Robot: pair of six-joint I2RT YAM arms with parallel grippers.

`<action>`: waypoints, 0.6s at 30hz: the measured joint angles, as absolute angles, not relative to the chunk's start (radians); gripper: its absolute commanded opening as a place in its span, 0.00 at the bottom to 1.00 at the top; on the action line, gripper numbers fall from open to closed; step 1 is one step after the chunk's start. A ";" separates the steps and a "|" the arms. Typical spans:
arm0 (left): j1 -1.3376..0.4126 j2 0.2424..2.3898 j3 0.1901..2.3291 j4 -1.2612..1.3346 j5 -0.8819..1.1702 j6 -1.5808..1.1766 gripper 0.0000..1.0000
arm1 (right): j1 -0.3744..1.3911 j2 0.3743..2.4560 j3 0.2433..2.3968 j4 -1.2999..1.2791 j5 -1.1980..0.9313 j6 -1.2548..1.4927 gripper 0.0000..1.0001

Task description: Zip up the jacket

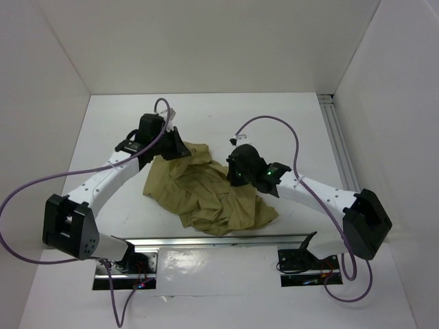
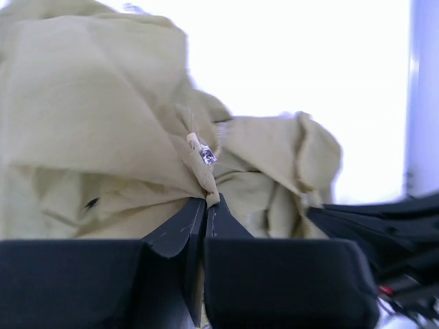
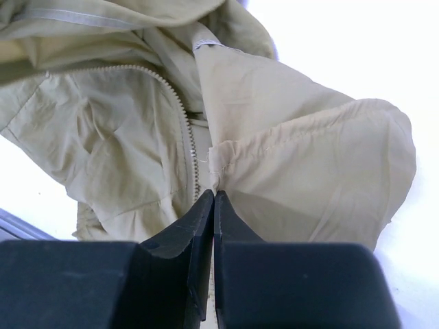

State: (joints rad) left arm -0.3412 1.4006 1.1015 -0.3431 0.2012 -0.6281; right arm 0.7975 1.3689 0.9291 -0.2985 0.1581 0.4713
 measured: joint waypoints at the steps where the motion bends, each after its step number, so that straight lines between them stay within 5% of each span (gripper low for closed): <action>1: -0.333 1.401 1.099 -0.324 0.233 -0.627 0.04 | 0.797 1.368 0.929 -0.295 0.156 0.469 0.08; 12: -0.200 1.396 0.894 -0.055 0.524 -0.695 0.01 | 0.795 1.368 0.923 -0.284 0.136 0.455 0.08; 18: -0.151 1.369 0.613 0.408 0.734 -0.920 0.00 | 0.757 1.368 0.880 -0.217 0.081 0.488 0.08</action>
State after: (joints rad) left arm -0.1513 1.3685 0.6132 0.4076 0.7338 -0.9199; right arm 0.7567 1.3678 0.8799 -0.2169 0.0811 0.4885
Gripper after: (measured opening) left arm 0.117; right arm 0.081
